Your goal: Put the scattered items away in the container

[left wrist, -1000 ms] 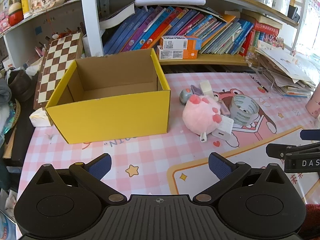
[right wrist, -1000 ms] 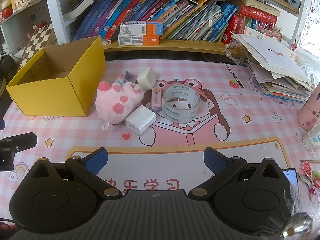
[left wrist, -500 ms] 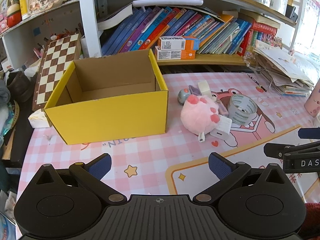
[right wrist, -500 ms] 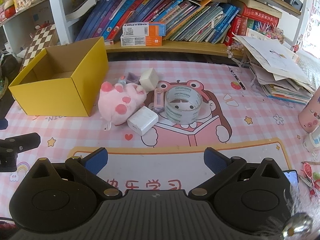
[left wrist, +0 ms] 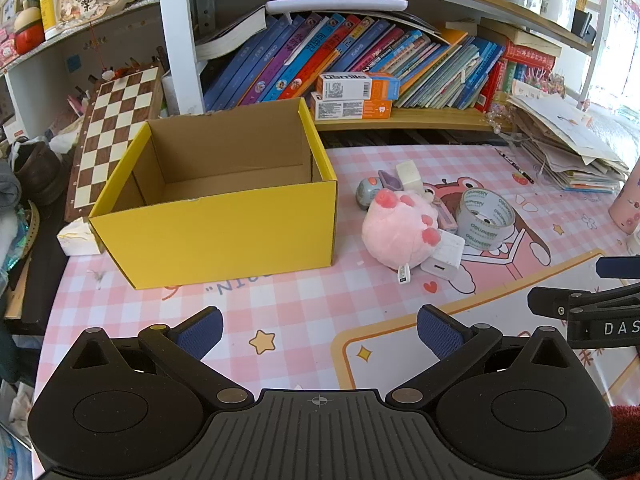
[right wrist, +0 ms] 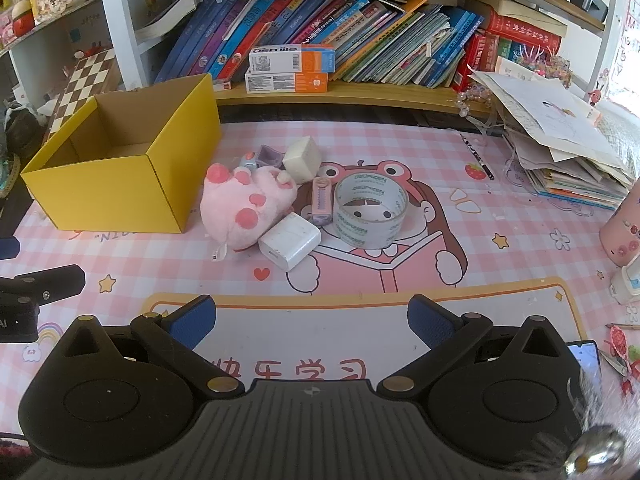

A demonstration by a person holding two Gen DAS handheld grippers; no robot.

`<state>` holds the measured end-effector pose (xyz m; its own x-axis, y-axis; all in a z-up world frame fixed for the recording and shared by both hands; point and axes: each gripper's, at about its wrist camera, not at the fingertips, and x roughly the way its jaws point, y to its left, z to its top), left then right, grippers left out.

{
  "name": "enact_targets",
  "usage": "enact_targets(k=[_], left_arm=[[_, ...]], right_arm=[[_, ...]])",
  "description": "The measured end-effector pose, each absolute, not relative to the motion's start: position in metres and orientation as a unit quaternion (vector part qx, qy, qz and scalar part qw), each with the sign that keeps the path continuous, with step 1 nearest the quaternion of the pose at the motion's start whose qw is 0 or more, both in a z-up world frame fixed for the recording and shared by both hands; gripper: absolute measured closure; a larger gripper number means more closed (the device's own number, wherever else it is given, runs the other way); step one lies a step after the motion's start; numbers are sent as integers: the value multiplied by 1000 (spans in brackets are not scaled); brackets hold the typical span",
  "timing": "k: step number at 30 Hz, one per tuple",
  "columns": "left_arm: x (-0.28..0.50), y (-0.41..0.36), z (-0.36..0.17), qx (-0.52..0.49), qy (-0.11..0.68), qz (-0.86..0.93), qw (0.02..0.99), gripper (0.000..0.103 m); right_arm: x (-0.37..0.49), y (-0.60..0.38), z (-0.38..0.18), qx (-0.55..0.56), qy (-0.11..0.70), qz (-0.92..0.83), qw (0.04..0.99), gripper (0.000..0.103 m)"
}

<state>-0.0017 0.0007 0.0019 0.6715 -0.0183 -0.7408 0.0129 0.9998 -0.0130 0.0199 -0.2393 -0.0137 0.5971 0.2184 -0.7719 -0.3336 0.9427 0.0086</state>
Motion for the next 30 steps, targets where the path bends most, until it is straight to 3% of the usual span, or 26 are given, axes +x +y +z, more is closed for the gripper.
enact_targets(k=[30], left_arm=[[-4,6,2,-23,391,-25,920,0]], right_arm=[[18,-236,-15,-59,430,189,881,0]])
